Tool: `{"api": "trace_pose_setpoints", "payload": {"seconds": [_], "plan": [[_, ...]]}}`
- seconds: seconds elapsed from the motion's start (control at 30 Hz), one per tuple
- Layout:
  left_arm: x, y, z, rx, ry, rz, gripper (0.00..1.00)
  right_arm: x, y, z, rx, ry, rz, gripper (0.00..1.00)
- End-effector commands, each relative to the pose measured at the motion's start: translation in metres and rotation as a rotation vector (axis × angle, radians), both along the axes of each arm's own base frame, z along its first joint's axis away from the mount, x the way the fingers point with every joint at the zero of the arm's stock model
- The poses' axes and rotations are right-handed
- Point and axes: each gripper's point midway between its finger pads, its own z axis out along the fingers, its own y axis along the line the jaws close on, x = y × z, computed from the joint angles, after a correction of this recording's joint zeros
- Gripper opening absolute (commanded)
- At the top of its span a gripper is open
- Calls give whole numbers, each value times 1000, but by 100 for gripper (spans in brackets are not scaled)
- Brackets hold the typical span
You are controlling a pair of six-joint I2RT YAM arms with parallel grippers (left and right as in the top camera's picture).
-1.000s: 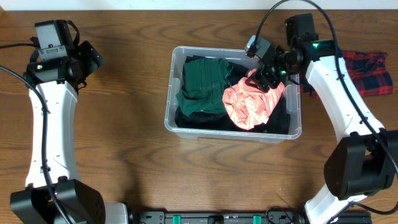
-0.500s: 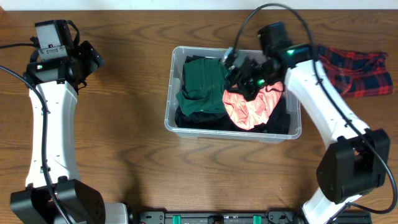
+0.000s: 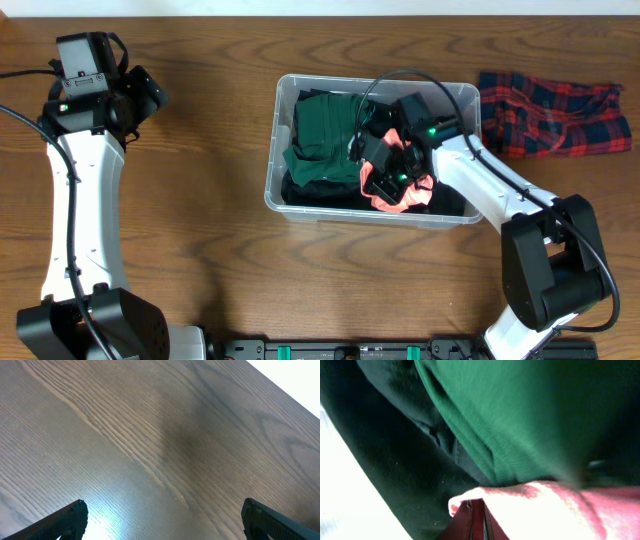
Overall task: Pack container
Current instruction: 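Lower the pink shirt into the container and release it, then push the right gripper into the container's left side, pressing the green shirt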
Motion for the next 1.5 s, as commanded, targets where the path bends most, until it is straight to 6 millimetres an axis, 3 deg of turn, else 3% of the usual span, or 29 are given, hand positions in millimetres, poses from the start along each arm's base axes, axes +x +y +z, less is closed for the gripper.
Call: {"api": "trace_pose_setpoints", "payload": {"seconds": [0.0,0.17,0.27,0.37,0.5,0.67,0.83,1.03,1.33,1.47], "plan": [[0,4,3,14,-3,12,98,-3,-3,-4,-21,27,-40,9],[0,4,3,14,-3,12,98,16,14,29,57,21,-94,8],[0,4,3,14,-3,12,98,27,22,57,89,23,-128,13],[0,4,3,14,-3,12,98,31,23,77,87,25,-138,20],[0,4,3,14,-3,12,98,32,12,87,24,20,-157,19],[0,4,3,14,-3,12,98,38,-18,75,-126,1,-239,2],[0,4,3,14,-3,12,98,49,-45,67,-217,-1,-388,1],[0,4,3,14,-3,12,98,43,-52,47,-232,29,-418,1],[0,4,3,14,-3,12,98,11,-62,-17,-264,96,-440,1],[0,4,3,14,-3,12,98,13,-63,-11,-263,97,-443,1]]}}
